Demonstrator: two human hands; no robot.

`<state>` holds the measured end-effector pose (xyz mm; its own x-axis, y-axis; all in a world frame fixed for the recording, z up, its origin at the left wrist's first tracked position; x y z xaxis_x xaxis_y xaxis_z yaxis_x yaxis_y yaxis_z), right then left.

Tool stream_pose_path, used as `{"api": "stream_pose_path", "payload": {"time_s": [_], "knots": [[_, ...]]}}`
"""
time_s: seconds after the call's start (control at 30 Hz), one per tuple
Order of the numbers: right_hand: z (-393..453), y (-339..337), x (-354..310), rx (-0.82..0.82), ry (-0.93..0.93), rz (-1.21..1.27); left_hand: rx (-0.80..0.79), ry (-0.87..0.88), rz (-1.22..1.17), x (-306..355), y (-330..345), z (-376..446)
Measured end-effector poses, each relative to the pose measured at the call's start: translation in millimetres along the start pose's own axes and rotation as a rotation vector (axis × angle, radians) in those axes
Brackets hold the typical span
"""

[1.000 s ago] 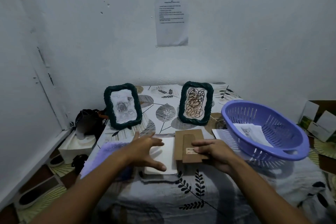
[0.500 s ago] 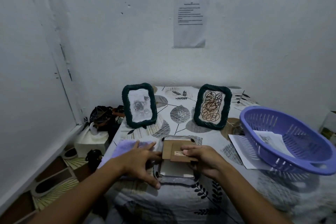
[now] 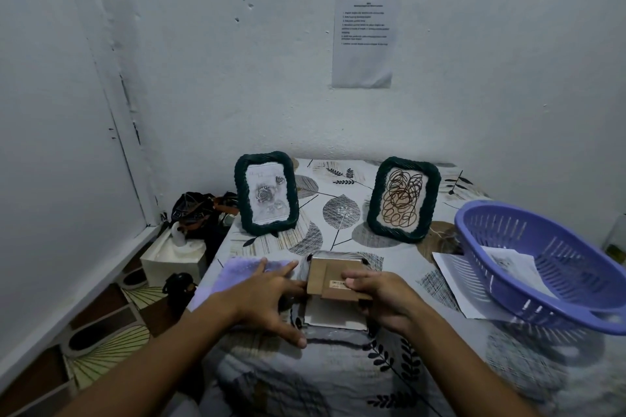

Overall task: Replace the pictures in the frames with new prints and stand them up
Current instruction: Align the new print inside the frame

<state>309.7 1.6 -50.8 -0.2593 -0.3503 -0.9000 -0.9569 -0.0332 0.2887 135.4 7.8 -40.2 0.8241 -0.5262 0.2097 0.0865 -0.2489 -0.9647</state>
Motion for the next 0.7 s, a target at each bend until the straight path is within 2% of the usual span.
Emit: {"api": "stream_pose_path", "payload": {"time_s": [0.7], "knots": [[5.7,-1.6,3.0,-0.004,0.040,-0.003,-0.021,-0.032,-0.013,-4.1,4.0,2.2]]}}
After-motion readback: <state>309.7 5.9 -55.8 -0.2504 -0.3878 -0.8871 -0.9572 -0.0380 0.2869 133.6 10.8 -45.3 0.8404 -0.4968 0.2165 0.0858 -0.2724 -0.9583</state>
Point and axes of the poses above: each hand's wrist, its own z-axis towards the middle knuckle, its own y-axis out of the palm, x = y × z, the point moved 8 cm from there along z, towards the middle knuckle, and after that the axes turned 4 degrees about -y, right-handed, at the moved point
